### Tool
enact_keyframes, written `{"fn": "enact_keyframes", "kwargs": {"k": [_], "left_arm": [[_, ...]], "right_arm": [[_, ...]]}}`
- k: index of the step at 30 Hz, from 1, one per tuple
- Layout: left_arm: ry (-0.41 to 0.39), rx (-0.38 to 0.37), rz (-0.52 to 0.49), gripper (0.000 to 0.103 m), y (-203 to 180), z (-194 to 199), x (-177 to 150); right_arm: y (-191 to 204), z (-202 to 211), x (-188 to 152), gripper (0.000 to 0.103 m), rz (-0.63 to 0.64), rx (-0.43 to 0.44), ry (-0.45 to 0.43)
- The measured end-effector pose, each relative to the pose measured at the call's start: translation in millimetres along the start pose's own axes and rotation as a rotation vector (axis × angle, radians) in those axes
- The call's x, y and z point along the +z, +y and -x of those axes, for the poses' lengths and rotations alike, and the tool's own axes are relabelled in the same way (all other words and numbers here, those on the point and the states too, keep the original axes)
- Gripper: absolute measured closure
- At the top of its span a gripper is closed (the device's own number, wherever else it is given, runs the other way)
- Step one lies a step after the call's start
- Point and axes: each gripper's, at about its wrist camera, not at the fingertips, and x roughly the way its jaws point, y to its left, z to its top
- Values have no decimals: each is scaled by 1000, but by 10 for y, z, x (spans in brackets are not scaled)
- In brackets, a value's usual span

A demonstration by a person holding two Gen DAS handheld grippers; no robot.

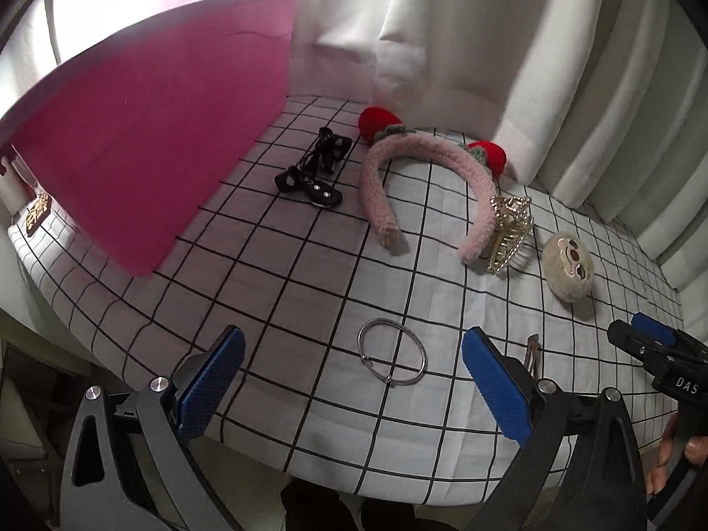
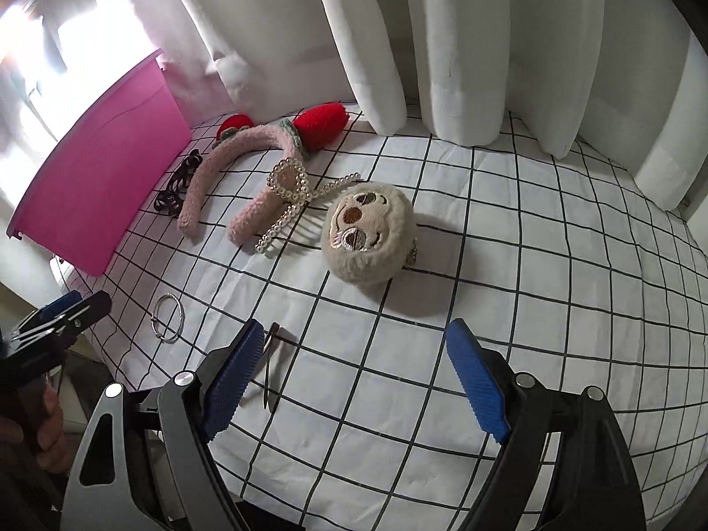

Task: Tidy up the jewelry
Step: 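Withdraw both tools from the tub back toward the table items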

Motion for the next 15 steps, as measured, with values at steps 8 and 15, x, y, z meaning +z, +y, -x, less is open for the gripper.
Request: {"fn": "enact_keyframes", "kwargs": {"k": [8,15], "left_arm": [[3,9,-58,6,-13,-245,-82],[2,-16,-83,6,-49,-362,-72]], "right_arm": [[329,-39,-225,22,22,10,-44],[263,-170,-16,22,-32,-11,-90]]}}
